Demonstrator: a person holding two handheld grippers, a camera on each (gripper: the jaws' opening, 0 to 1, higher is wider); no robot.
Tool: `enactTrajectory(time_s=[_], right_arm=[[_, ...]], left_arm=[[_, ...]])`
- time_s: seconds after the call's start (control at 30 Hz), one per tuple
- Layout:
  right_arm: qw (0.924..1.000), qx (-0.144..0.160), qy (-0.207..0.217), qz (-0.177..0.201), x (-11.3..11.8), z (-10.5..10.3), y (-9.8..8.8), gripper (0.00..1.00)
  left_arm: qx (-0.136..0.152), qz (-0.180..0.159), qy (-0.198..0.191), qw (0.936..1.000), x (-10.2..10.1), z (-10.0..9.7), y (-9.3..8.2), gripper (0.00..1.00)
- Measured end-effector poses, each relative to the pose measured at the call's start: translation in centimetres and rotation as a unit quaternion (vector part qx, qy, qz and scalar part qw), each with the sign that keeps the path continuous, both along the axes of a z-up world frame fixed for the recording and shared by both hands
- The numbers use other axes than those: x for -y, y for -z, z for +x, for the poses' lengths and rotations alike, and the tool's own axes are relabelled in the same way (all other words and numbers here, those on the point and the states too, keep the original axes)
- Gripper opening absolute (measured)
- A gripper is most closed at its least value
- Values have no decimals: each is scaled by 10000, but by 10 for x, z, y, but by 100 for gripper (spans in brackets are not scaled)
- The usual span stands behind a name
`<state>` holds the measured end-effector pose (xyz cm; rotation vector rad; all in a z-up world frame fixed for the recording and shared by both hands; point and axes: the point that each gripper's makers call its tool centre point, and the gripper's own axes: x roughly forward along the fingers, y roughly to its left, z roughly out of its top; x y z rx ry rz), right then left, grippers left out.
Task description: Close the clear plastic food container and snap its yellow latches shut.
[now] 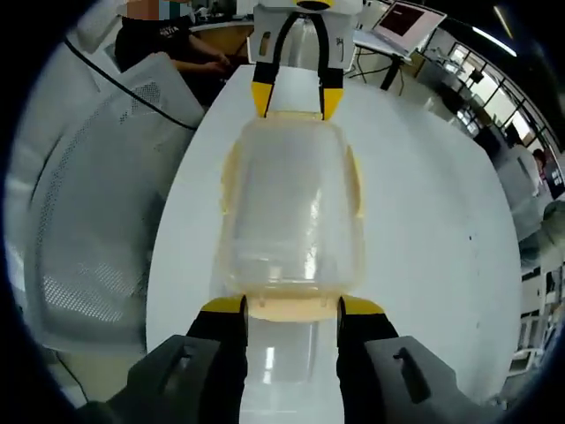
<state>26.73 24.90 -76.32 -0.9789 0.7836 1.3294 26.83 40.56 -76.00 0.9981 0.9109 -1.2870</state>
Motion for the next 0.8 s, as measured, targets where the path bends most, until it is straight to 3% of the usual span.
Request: enactTrajectory(time_s=[0.3,0.8], right_arm=[[9997,-140,108,-184,54,-5,4,35],[9990,-325,243,-180,109,-14,17,36]], left_arm=[[-107,-17,98,9999,54,-1,5,34],[-273,-32,235,9993,107,-6,18,34]])
